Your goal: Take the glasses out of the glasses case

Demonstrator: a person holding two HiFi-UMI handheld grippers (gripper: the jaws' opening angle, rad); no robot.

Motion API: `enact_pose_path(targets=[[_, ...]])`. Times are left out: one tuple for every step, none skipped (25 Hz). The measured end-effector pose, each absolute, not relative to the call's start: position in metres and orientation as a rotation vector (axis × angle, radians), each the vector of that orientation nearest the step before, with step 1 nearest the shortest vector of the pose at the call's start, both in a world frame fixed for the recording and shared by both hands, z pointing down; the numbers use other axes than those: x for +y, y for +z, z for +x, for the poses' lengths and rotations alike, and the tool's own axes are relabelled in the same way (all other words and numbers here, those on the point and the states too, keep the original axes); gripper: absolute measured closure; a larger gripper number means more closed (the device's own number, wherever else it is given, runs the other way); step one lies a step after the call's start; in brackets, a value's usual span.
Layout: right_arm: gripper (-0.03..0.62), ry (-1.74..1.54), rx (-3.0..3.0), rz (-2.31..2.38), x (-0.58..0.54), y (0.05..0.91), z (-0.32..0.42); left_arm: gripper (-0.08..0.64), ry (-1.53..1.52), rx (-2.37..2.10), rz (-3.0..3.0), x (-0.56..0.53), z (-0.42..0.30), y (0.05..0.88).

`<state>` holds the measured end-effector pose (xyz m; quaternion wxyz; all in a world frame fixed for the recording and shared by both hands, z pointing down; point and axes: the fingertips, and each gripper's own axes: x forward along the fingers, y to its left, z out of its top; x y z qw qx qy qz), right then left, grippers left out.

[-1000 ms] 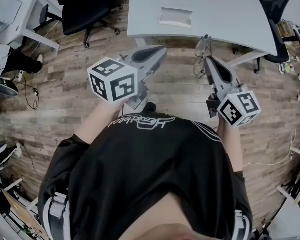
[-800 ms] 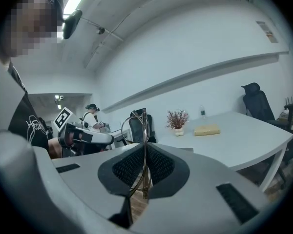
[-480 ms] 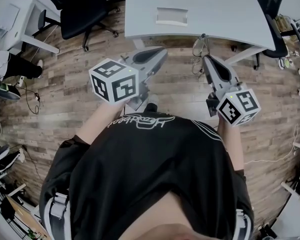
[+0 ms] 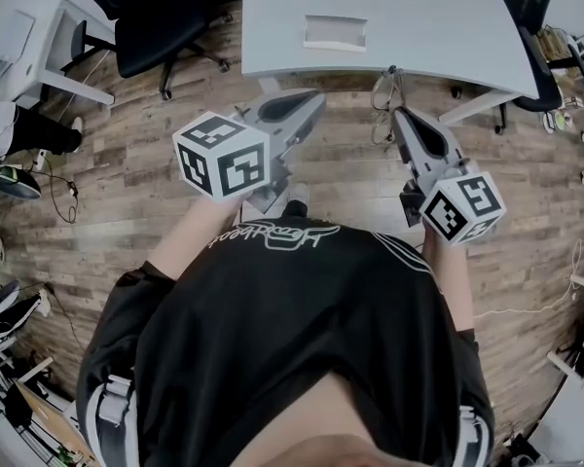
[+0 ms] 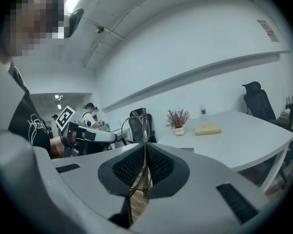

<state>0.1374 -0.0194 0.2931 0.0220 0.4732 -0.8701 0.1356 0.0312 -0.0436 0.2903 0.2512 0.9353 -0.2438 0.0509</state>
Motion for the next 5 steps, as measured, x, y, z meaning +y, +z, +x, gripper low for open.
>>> enact_pose_path(targets=[[0.574,0.423,-2.696,1.464,-0.0208,0.2942,0.1371,0.554,0.141,-0.664,2.543,-0.0449,0.0312,0.2918],[0.574,0.426,-2.695,1.462,-0.022,0.2954,0.1367,0.554,0.143,-0.664,2.541,-0.046,0.031,0.2934],[0.574,0.428,-2.694,1.46,-0.0232,0.2967,0.1362,0.554,0.145,-0.663,2.538,-0.0469,0.0307,0.295],[0.574,0.431,-2.693,1.459,-0.0243,0.298,0.1356,0.554,0.147,-0.663,2.535,-0.0478,0.0303,0.2965],[0.574,0.434,-2.692,1.457,-0.0255,0.2993,0.1349,0.554,0.149,-0.663,2.533,-0.0488,0.0298,0.2979]])
